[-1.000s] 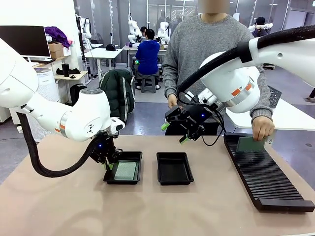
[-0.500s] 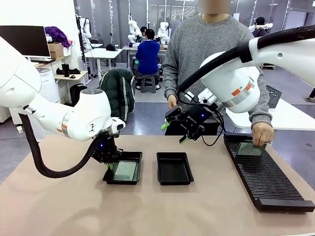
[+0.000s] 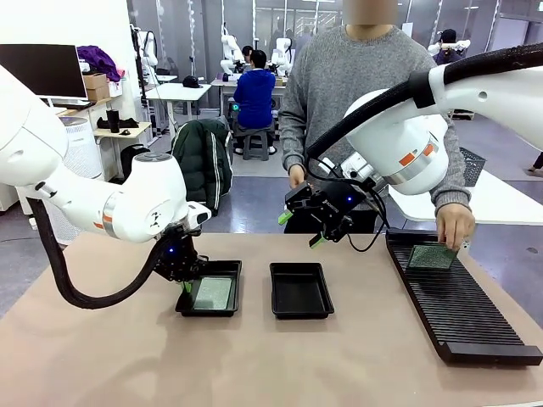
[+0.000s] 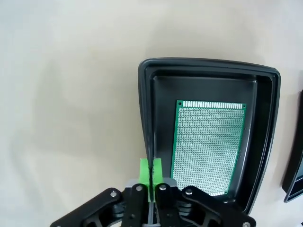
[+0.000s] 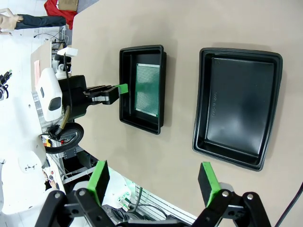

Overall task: Inspect and transfer BCBs to ESD trays.
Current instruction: Pick up the ESD tray and place it on the left side of the table.

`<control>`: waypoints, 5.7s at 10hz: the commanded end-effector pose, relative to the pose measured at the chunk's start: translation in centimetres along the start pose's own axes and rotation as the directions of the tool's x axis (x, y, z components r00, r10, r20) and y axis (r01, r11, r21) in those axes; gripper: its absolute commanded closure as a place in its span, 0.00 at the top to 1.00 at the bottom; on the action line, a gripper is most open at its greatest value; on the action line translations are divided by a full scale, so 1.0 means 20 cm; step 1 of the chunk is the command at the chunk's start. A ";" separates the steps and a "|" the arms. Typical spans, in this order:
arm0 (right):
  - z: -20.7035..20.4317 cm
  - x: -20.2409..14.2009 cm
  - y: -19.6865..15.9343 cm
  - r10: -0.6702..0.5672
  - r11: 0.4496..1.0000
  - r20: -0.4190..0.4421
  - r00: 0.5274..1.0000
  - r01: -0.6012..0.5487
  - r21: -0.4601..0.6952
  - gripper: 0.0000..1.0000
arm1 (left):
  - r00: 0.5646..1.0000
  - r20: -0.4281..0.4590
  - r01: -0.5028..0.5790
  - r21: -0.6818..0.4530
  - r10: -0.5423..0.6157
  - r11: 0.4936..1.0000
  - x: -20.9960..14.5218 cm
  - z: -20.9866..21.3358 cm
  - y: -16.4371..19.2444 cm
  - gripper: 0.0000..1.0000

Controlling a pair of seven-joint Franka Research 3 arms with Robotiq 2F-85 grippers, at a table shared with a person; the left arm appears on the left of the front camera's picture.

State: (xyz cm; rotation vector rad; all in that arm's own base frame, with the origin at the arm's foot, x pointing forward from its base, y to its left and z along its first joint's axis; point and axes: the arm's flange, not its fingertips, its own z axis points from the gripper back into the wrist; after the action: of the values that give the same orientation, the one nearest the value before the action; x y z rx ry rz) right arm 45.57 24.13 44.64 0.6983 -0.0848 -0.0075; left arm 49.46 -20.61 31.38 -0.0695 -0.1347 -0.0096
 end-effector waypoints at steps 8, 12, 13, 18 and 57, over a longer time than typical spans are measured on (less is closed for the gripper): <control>0.00 0.00 0.01 -0.017 1.000 0.015 1.000 0.017 -0.002 1.00 | 0.999 0.034 0.015 -0.064 -0.013 0.998 -0.14 0.12 0.50 0.00; 0.00 0.00 0.01 -0.017 1.000 0.015 1.000 0.017 -0.002 1.00 | 0.999 0.052 0.007 -0.086 -0.003 0.996 -0.17 0.15 0.81 0.00; 0.00 0.00 0.01 -0.017 1.000 0.015 1.000 0.017 -0.002 1.00 | 0.999 0.049 0.005 -0.087 -0.001 0.996 -0.18 0.16 0.89 0.00; 0.00 0.00 0.01 -0.017 1.000 0.015 1.000 0.017 -0.002 1.00 | 0.998 0.057 -0.016 -0.103 0.022 0.995 -0.19 0.23 1.23 0.00; 0.00 0.00 0.01 -0.017 1.000 0.015 1.000 0.017 -0.002 1.00 | 0.997 0.056 0.043 0.032 -0.044 0.999 -0.14 1.04 1.12 1.00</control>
State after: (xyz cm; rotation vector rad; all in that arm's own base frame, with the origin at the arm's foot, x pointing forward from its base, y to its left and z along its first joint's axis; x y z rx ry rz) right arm 45.61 24.09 44.68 0.6985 -0.0859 -0.0083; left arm 44.56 3.29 50.26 -0.0339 -0.1833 -0.0509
